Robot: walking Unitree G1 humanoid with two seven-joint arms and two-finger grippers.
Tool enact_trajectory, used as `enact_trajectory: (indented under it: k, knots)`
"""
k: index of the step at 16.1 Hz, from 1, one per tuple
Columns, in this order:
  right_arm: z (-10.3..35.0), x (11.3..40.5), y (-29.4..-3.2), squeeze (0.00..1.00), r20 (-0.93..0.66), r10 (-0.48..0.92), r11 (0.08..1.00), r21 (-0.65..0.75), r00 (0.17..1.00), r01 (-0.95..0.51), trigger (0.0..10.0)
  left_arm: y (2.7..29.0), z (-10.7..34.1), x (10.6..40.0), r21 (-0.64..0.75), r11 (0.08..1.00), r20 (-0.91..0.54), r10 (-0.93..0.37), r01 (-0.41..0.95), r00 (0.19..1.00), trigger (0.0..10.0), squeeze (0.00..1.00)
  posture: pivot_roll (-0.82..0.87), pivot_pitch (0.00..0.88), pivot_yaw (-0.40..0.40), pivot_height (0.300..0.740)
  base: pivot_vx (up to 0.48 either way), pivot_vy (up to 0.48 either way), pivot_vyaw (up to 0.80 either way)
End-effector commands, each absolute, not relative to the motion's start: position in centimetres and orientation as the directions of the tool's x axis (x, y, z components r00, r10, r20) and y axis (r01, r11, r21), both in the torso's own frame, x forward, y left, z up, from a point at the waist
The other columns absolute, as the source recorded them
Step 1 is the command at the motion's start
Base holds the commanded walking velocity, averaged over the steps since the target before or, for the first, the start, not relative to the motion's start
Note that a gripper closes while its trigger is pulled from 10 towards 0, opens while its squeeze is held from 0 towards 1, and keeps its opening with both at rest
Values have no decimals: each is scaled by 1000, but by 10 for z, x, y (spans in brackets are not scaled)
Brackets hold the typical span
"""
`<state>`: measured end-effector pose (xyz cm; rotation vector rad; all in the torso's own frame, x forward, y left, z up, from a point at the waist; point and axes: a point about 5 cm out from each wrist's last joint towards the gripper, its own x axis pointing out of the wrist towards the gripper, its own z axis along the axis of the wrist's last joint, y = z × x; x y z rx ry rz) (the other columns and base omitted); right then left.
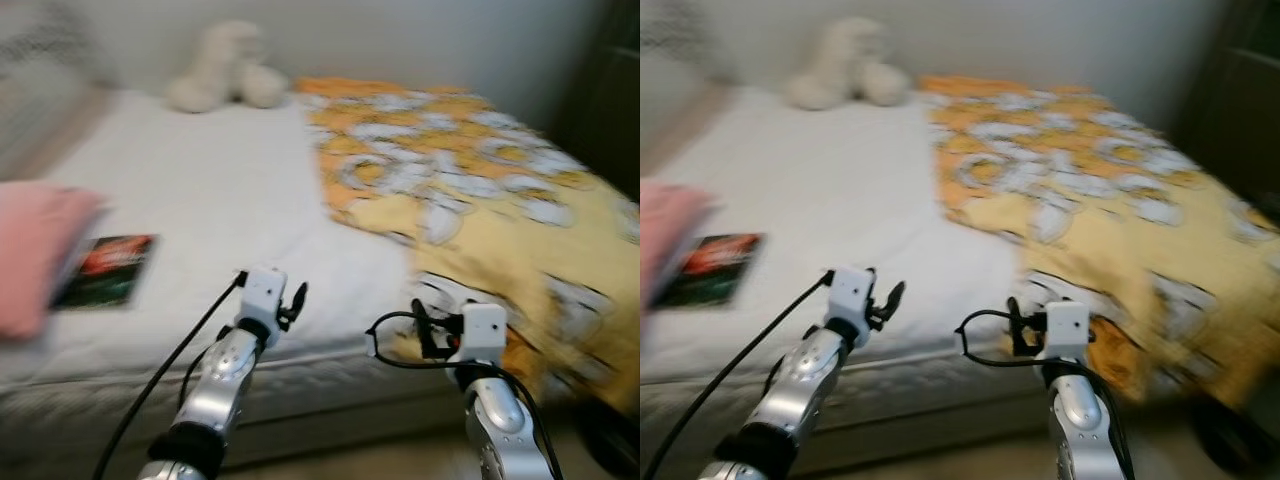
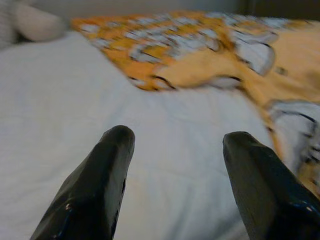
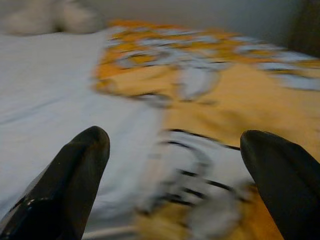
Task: Clean up the room
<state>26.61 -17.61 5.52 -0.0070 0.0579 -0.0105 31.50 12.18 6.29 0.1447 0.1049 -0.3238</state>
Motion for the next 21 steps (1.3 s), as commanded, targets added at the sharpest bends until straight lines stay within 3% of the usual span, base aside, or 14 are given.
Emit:
enact_trajectory:
  k: [1, 2, 12, 13, 14, 21]
  knots:
    - [52, 260, -192, 0, -61, -89, 995, 34, 994, 91, 10000, 130, 60, 314, 136, 955, -132, -247, 264, 960, 10000, 0, 75, 0, -27, 740, 0, 0, -650]
    - [49, 255, -197, 0, -73, -107, 993, 43, 992, 110, 10000, 134, 55, 314, 60, 971, -163, -218, 230, 962, 10000, 1000, 75, 0, -30, 740, 0, 0, -650]
    - [48, 264, -195, 0, -79, -88, 996, 20, 993, 90, 10000, 134, 65, 330, 87, 981, -147, -161, 175, 976, 10000, 1000, 71, 0, -32, 740, 0, 0, -627]
    - [48, 265, -194, 0, -79, -83, 996, 21, 993, 85, 10000, 133, 65, 330, 103, 977, -152, -168, 184, 974, 10000, 667, 69, 0, -29, 740, 0, 0, -619]
    - [48, 265, -193, 0, -79, -80, 996, 21, 994, 82, 10000, 132, 65, 330, 103, 977, -151, -169, 186, 974, 10000, 0, 65, 0, -27, 740, 0, 0, -625]
    - [50, 268, -168, 0, -57, 52, 998, 31, 997, -50, 10000, 124, 68, 333, 101, 971, -134, -204, 218, 970, 10000, 0, 45, 0, -9, 740, 346, -35, -179]
